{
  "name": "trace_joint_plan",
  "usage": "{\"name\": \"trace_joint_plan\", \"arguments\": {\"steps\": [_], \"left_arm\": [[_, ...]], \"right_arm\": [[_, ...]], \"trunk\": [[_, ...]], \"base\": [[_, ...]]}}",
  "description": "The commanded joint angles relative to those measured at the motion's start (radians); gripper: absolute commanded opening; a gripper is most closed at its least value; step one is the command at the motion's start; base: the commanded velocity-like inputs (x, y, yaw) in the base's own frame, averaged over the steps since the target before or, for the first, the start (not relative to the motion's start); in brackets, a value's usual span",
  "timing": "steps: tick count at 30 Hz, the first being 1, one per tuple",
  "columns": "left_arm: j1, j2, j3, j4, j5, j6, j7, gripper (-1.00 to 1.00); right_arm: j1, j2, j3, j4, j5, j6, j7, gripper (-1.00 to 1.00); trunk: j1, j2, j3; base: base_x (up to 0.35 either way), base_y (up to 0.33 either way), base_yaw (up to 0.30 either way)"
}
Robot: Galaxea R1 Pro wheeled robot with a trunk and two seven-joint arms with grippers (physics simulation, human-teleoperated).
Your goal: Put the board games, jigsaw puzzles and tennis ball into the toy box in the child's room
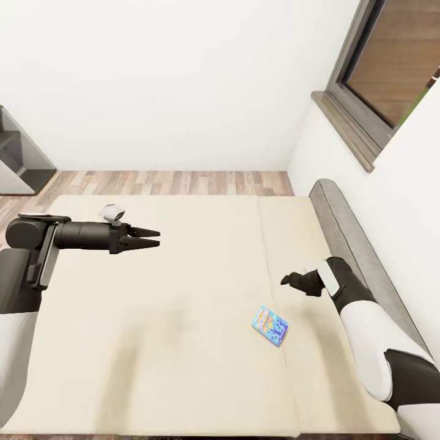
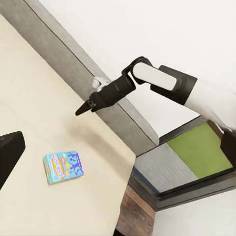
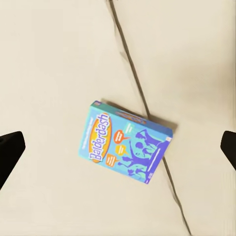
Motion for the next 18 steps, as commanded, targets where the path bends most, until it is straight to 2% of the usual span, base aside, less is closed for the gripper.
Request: {"name": "trace_joint_plan", "arguments": {"steps": [1,18], "left_arm": [[-0.001,0.000,0.000,0.000,0.000,0.011,-0.004,1.00],[-0.001,0.002,0.001,0.000,-0.003,0.011,-0.004,1.00]], "right_arm": [[-0.003,-0.001,-0.003,-0.001,-0.004,0.005,-0.002,1.00],[-0.031,-0.008,-0.004,-0.001,-0.005,0.015,-0.005,1.00]], "trunk": [[0.000,-0.002,-0.003],[0.000,-0.002,-0.031]], "base": [[0.000,0.000,0.000],[0.000,0.000,0.000]]}}
